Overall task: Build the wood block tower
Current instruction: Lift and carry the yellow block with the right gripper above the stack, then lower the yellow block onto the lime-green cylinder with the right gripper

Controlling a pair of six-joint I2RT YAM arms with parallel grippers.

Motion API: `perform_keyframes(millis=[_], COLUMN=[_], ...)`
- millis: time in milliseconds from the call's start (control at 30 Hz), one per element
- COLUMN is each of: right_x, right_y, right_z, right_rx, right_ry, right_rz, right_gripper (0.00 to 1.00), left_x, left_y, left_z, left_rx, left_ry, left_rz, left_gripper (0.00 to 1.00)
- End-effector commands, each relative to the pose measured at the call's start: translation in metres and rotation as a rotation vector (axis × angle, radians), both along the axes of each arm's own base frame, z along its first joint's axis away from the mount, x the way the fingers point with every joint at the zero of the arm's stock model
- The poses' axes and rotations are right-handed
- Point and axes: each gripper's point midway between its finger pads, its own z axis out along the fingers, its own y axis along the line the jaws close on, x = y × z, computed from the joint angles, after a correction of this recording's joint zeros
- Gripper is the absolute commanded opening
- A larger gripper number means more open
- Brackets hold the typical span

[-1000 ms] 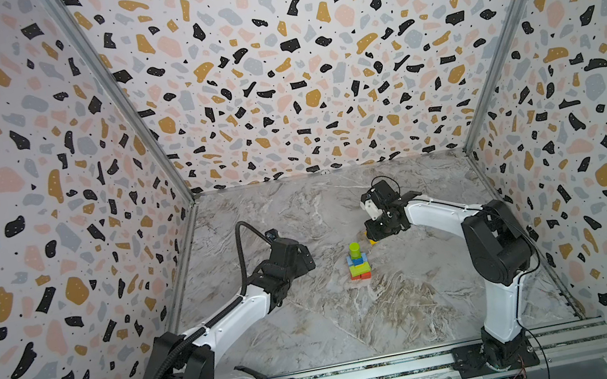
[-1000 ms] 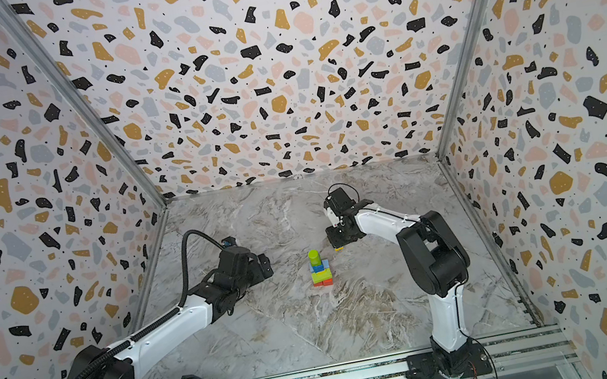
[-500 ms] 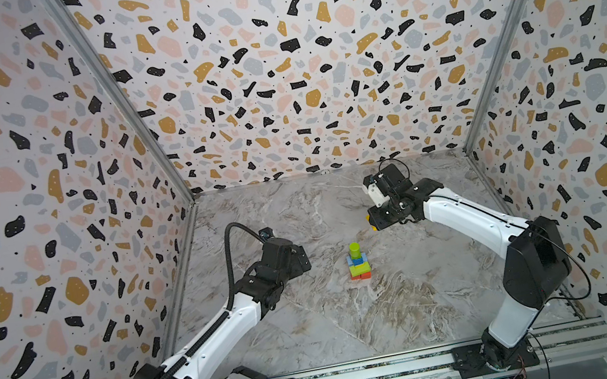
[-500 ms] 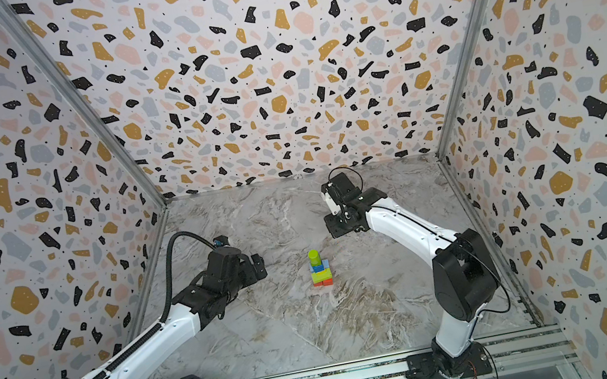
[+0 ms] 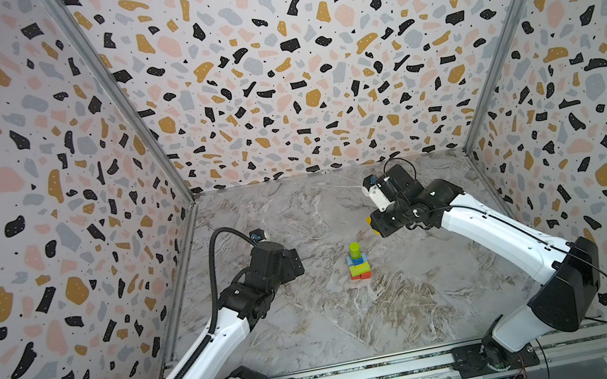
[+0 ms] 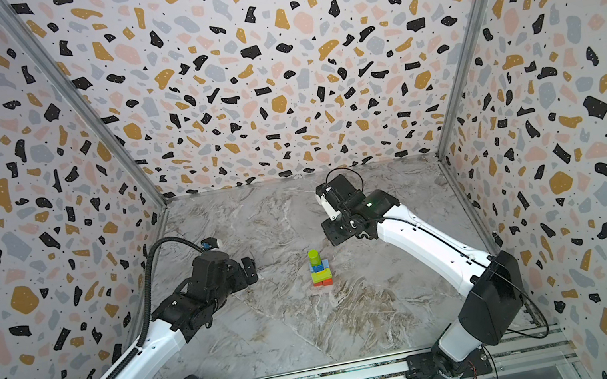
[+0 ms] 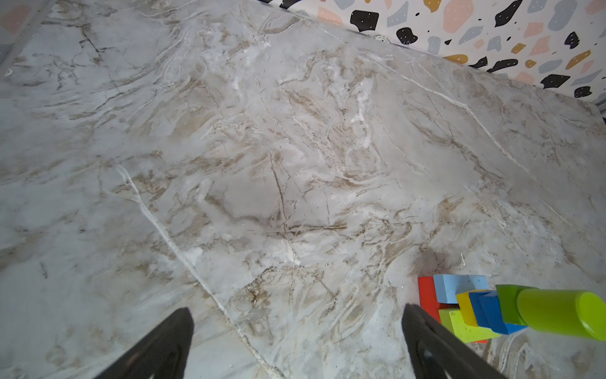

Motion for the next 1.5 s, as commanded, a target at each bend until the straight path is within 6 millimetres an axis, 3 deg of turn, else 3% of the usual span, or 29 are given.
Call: perform_keyframes(millis=[0, 467, 700, 1467], right_x=[-0.011, -0.025, -0.027, -0.023], right_y=[0.003, 0.045, 0.057, 0.066], right_z=[0.022, 0.023, 0.01, -0.017], right_rx=[0.004, -0.027, -0.049, -0.1], right_ry=[-0.028, -0.028, 0.001, 0.047], right_rz=[0.006, 0.092, 0.117, 0.14], right_gripper=[0.25, 0.25, 0.25, 0.24], left_x=[-0.001, -0.007, -0.007, -0.004], left_y=[0.003, 0.005, 0.003, -0.001], left_z=[0.011, -0.006, -0.015, -0.025], left_rx=[0.024, 0.003, -0.015, -0.025], left_ry=[-0.019, -0.001, 0.006, 0.014], left_rz=[-0.005, 0.008, 0.012, 0.009], left_gripper=[1.0, 1.0, 1.0, 1.0])
